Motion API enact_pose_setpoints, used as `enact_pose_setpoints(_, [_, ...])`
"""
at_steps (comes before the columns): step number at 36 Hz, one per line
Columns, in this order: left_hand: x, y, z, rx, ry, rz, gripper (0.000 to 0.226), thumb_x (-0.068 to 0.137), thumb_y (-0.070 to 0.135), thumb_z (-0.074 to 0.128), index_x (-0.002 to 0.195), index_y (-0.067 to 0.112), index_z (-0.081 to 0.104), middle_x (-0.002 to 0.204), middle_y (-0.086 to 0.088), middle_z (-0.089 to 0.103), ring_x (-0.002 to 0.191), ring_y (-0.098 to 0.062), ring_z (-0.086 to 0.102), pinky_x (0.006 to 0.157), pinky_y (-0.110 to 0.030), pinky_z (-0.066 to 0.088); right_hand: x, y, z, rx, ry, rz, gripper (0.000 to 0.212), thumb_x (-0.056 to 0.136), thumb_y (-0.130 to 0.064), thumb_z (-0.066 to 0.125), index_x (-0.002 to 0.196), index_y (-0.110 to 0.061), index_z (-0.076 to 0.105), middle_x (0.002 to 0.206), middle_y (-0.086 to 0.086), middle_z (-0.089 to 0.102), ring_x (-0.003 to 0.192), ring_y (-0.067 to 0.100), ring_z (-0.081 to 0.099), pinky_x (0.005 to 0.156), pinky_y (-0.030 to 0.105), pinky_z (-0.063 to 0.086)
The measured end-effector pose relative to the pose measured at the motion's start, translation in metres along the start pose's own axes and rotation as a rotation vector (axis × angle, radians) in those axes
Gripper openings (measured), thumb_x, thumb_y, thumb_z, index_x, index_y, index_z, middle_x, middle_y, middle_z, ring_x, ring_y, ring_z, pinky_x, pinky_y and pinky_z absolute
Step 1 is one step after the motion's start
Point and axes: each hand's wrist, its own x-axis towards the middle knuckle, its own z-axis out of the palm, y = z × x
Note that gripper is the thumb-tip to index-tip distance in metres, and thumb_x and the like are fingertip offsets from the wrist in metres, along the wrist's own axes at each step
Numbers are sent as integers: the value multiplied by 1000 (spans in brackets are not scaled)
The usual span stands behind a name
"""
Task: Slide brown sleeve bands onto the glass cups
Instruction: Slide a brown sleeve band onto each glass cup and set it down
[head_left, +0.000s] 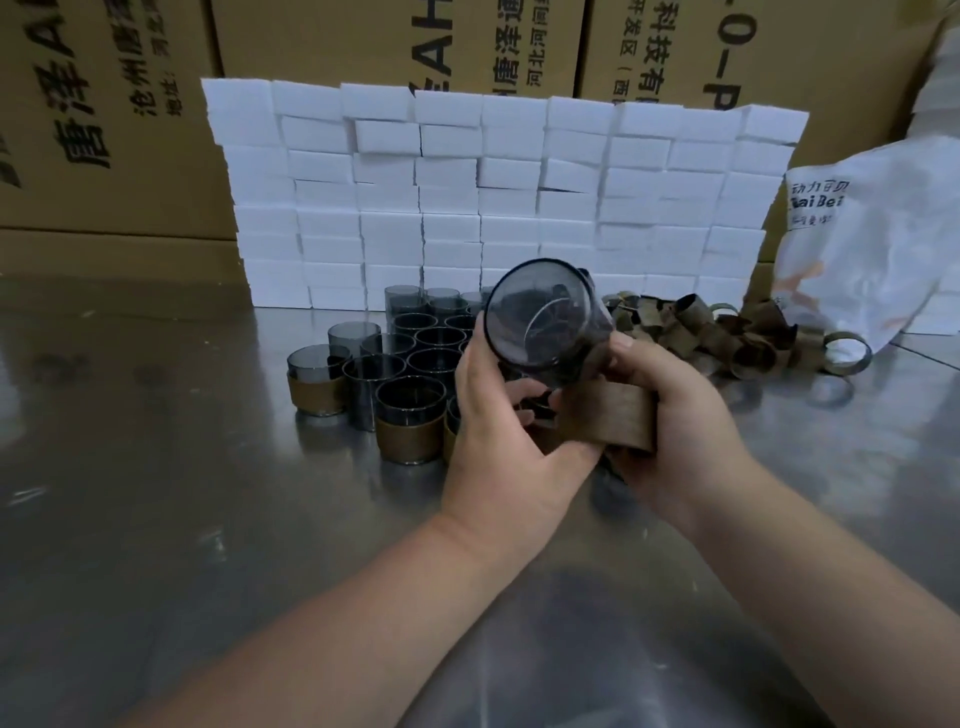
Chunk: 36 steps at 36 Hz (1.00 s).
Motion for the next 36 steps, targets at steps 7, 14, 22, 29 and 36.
enact_pose_setpoints(7, [-6,11,-4,109,-181,88,100,63,50,58,133,42,-12,148,-4,24,131,-1,32,108,-21,31,1,-2,-13,114,29,175,21,69,-30,56,65,-17,72,71,5,66,57,22,63,54,28,54])
enact_pose_setpoints(14, [-5,12,-6,104,-29,70,87,67,52,53,139,30,9,143,-3,32,129,-11,38,108,-33,34,-1,5,-18,59,-59,221,27,65,-32,59,75,-10,70,71,6,68,60,18,66,53,25,53])
enact_pose_setpoints(22, [2,7,-7,118,256,86,69,62,54,61,122,36,32,127,0,46,114,-1,49,95,-11,37,-2,9,-14,-11,-43,260,37,60,-44,62,76,-11,67,71,9,65,58,19,64,50,26,52])
enact_pose_setpoints(29, [5,1,-6,-7,171,120,72,67,29,71,120,56,30,138,-3,39,117,-7,52,98,-31,46,2,7,-18,75,240,126,45,84,-43,58,47,-18,52,52,4,53,45,16,56,46,23,52])
enact_pose_setpoints(36, [1,2,-1,-137,126,124,70,73,25,71,124,40,27,128,9,47,117,2,49,100,-19,38,3,9,-14,118,262,144,44,86,-47,57,97,-5,61,124,24,56,96,32,62,71,45,58])
